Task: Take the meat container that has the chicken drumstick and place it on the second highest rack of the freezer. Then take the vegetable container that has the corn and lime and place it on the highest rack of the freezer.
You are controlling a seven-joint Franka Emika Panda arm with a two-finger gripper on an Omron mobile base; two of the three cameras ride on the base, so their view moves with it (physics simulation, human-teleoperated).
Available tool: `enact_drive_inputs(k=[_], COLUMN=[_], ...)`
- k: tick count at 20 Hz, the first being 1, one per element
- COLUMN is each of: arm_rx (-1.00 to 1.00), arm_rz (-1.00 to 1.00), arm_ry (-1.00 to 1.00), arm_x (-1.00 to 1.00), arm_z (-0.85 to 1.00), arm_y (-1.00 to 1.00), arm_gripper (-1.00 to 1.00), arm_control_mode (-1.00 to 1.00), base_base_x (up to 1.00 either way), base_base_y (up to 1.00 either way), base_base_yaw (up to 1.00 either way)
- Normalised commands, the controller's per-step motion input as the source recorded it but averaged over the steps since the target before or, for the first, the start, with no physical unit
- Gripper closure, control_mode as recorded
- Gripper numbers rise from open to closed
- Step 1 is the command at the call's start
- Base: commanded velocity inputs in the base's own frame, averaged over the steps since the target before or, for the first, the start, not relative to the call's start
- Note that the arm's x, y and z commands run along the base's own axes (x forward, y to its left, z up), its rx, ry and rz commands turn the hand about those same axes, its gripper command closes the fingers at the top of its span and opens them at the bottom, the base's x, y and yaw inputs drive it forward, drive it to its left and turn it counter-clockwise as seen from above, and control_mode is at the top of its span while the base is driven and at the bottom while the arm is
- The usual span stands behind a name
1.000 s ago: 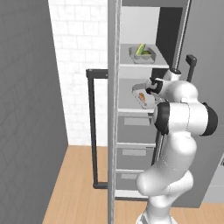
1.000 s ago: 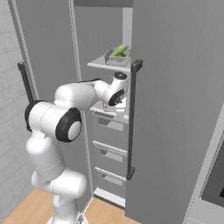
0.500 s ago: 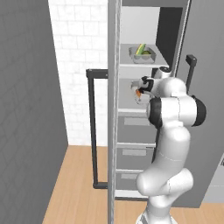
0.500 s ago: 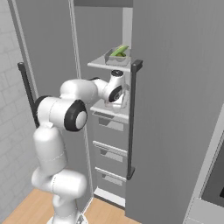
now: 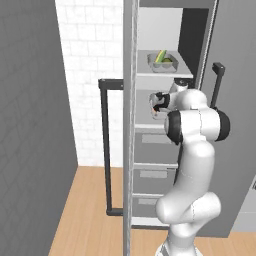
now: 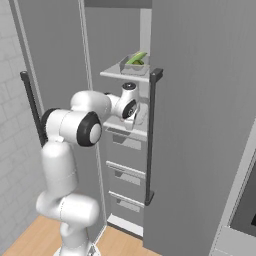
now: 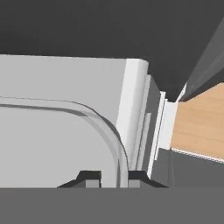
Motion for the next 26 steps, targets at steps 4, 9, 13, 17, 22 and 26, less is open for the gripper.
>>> enact_drive_inputs(k=[4, 9, 13, 17, 22, 26], arm_rx=[0.00, 0.00, 0.00, 0.00, 0.00, -0.02], arm_rz=[-0.03, 0.00, 0.00, 0.00, 0.05, 0.30], arm_ry=[0.00, 0.00, 0.00, -0.04, -0.15, -0.16], arm_x=[0.49, 0.79, 0.61, 0.03, -0.59, -1.00], arm_z=[-0.12, -0.02, 0.00, 0.00, 0.02, 0.00], arm_y=[0.00, 0.00, 0.00, -0.02, 0.00, 0.01], arm_gripper=[1.00, 1.00, -1.00, -1.00, -1.00, -1.00], arm_control_mode=[-1.00, -1.00, -1.00, -1.00, -1.00, -1.00], base_base_x=[0.00, 0.00, 0.00, 0.00, 0.00, 0.00], base_base_y=[0.00, 0.00, 0.00, 0.00, 0.00, 0.00], base_base_yaw=[0.00, 0.00, 0.00, 0.00, 0.00, 0.00])
